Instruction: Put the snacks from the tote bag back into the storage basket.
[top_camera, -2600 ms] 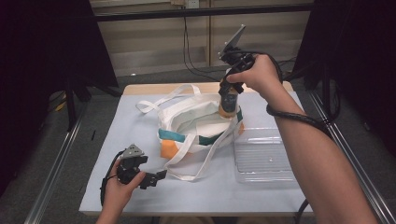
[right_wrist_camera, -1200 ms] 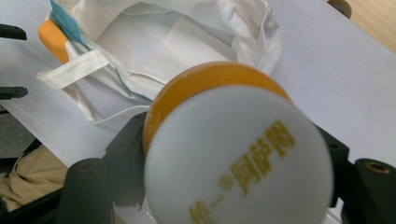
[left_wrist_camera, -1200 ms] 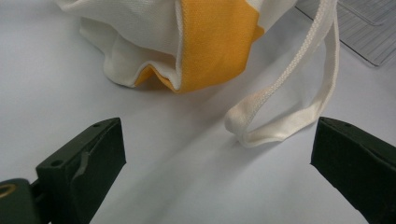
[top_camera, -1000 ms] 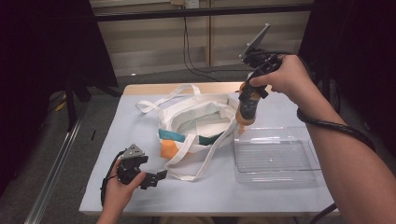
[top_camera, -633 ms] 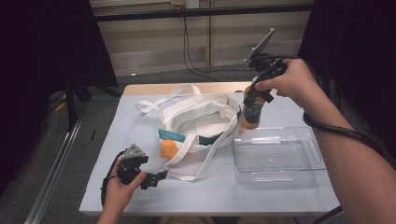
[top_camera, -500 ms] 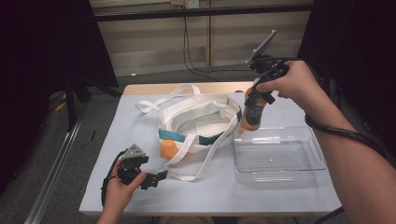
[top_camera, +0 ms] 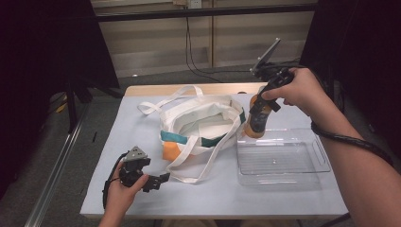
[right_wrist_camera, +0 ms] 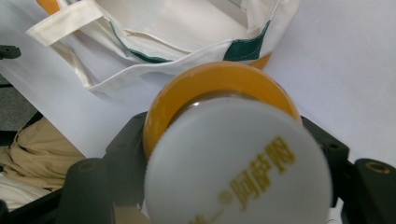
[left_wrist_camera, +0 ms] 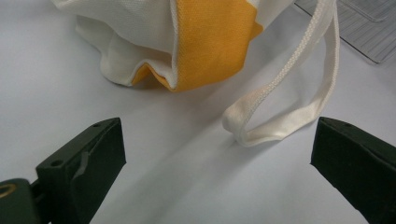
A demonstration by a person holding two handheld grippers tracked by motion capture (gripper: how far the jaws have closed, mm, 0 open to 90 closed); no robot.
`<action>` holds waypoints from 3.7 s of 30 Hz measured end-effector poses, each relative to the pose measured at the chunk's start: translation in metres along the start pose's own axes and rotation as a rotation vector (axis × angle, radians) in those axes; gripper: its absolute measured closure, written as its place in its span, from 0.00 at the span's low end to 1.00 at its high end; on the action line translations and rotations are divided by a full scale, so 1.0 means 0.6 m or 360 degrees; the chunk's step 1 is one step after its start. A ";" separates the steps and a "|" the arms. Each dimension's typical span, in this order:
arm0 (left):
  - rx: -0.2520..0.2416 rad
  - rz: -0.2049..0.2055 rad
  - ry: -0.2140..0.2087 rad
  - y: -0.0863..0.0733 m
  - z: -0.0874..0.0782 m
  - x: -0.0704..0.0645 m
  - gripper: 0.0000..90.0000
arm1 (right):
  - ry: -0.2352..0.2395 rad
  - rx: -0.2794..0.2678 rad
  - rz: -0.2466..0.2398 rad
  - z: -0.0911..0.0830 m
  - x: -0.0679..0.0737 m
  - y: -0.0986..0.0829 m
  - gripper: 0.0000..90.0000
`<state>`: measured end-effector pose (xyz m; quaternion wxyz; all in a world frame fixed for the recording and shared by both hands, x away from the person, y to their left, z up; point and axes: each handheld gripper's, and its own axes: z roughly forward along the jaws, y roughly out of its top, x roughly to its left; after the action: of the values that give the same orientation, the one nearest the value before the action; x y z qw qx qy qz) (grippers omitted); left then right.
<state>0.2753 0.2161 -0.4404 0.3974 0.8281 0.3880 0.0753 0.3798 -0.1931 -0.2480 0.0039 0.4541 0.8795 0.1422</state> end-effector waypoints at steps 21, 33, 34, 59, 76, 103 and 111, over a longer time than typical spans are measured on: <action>-0.0009 0.0001 0.0010 0.000 0.001 -0.001 0.03 | 0.0012 0.0031 -0.0019 0.035 -0.001 -0.011 0.34; -0.0012 0.0004 0.0013 0.000 -0.001 0.000 0.03 | 0.0025 0.0036 -0.0030 0.049 -0.001 -0.014 0.34; -0.0012 0.0005 0.0013 0.000 -0.001 0.000 0.03 | 0.0025 0.0043 -0.0025 0.051 0.000 -0.014 0.34; -0.0018 -0.0002 0.0010 -0.001 -0.001 0.001 0.03 | 0.0028 0.0071 -0.0048 0.075 0.000 -0.021 0.34; -0.0016 -0.0002 0.0006 -0.001 -0.001 0.002 0.03 | 0.0014 0.0078 -0.0062 0.097 0.004 -0.009 0.34; -0.0017 -0.0002 0.0004 -0.002 -0.002 0.002 0.03 | 0.0004 0.0090 -0.0098 0.131 0.005 0.002 0.34; -0.0013 0.0002 0.0005 -0.002 -0.002 0.002 0.03 | 0.0007 0.0102 -0.0091 0.136 0.006 0.001 0.34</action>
<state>0.2750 0.2184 -0.4405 0.4002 0.8266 0.3879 0.0783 0.3895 -0.1699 -0.3257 -0.0085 0.4284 0.8962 0.1148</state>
